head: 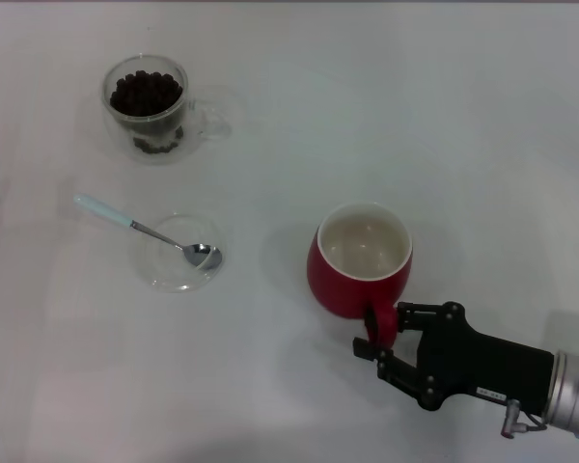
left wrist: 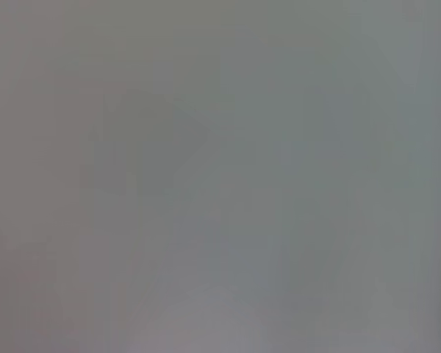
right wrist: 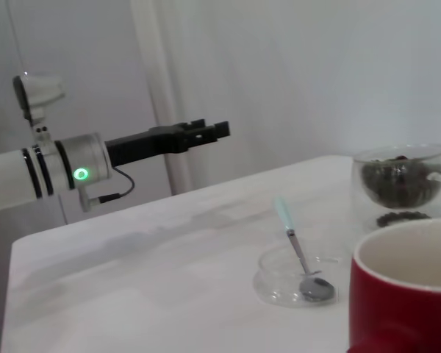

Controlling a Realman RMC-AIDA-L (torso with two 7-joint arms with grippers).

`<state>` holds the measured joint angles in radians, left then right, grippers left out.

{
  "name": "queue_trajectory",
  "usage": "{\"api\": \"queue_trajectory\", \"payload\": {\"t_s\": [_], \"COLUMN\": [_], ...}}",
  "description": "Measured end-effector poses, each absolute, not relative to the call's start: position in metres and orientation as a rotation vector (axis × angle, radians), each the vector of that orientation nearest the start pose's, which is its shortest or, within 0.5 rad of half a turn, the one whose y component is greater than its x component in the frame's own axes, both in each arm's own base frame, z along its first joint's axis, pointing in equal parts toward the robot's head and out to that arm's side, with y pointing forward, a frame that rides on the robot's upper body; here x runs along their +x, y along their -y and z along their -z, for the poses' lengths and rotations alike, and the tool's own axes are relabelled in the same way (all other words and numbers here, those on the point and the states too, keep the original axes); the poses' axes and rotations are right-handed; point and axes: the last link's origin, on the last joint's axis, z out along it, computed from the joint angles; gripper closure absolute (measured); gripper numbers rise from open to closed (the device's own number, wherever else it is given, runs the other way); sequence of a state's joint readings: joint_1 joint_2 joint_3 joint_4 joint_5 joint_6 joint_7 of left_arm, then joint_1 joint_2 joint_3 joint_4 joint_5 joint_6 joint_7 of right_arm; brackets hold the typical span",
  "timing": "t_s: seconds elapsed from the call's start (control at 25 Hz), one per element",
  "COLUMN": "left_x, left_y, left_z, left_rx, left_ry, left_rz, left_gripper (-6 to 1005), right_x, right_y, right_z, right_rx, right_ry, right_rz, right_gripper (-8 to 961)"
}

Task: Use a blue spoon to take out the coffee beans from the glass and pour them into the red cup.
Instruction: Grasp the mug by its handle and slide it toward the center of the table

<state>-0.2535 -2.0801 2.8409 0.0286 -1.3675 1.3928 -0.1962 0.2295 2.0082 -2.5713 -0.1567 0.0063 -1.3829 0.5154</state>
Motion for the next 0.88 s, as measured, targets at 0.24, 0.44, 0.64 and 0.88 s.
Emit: {"api": "queue_trajectory", "payload": {"t_s": [0.24,0.44,0.64,0.88], "left_x": [-0.381,-0.381,-0.380,-0.380], "left_y": [-0.246,-0.245,-0.241,-0.233], "left_z": [-0.006,-0.006,-0.007,-0.006], "left_rx": [-1.528,-1.528,-1.529,-1.531], "left_ry": [0.539,0.538,0.524,0.536], "left_rz": [0.627,0.629,0.639,0.668], "left_gripper": [121,122,123,122], "right_x": [0.336,0.338,0.340,0.347], "right_y": [-0.175,-0.175,-0.173,-0.168], "right_z": [0.089,0.085,0.073,0.047], "right_rx": [-2.585,-2.584,-2.573,-2.537], "right_ry": [-0.603,-0.622,-0.626,-0.600], "right_rz": [-0.767,-0.775,-0.827,-0.883], "right_gripper": [616,508,433,359]}}
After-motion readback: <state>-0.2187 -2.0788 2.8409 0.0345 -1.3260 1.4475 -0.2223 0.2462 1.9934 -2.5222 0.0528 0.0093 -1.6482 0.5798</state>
